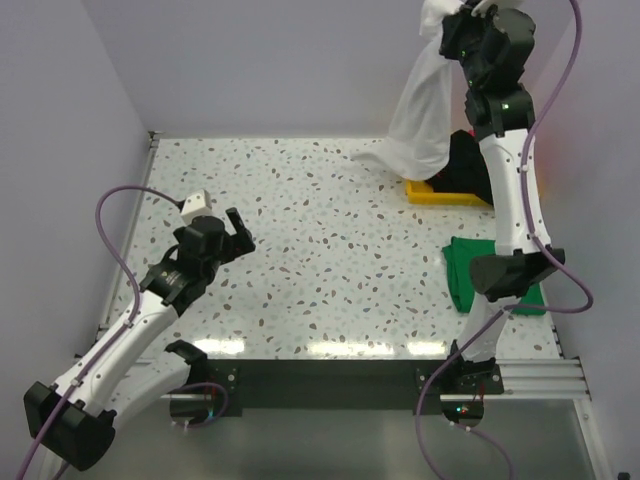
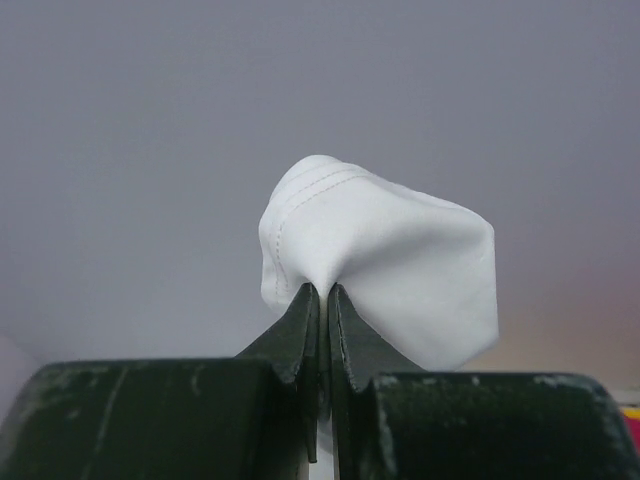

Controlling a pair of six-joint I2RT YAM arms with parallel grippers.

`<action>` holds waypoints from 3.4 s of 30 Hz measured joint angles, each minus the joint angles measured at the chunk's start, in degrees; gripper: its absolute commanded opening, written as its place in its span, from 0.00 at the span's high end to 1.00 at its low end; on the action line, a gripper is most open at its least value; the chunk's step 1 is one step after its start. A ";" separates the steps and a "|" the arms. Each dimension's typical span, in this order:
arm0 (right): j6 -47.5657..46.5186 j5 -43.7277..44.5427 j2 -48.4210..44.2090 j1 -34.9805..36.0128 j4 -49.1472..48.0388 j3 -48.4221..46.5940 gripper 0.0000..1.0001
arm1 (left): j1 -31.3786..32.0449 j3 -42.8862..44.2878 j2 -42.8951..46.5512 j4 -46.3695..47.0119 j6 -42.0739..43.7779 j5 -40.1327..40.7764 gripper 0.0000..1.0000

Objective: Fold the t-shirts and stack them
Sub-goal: Move the tshirt to the center of the board, then flatten the tshirt out

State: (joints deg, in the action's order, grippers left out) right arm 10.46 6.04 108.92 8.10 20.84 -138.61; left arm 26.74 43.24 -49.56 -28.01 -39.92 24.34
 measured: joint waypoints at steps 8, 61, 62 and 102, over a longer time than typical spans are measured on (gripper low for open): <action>0.72 -4.33 -3.13 17.62 -3.48 1.20 1.00 | 0.00 -0.02 0.44 0.00 -0.63 -0.44 0.00; 21.05 14.99 -26.27 19.15 -0.11 84.15 0.01 | -2.38 8.31 -31.50 2.91 -2.93 -7.56 0.18; 21.03 15.17 -25.90 19.15 -0.31 83.91 0.02 | -2.58 8.79 -32.52 3.50 -2.89 -7.67 0.20; 22.75 17.73 3.50 14.71 -3.26 62.69 1.00 | -3.87 6.51 -21.42 10.25 0.76 -13.44 1.00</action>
State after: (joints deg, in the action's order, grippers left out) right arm 33.21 23.77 112.42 22.81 17.58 -75.92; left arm 22.87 49.76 -70.98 -17.76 -39.16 10.90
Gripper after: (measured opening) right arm 0.032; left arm 0.014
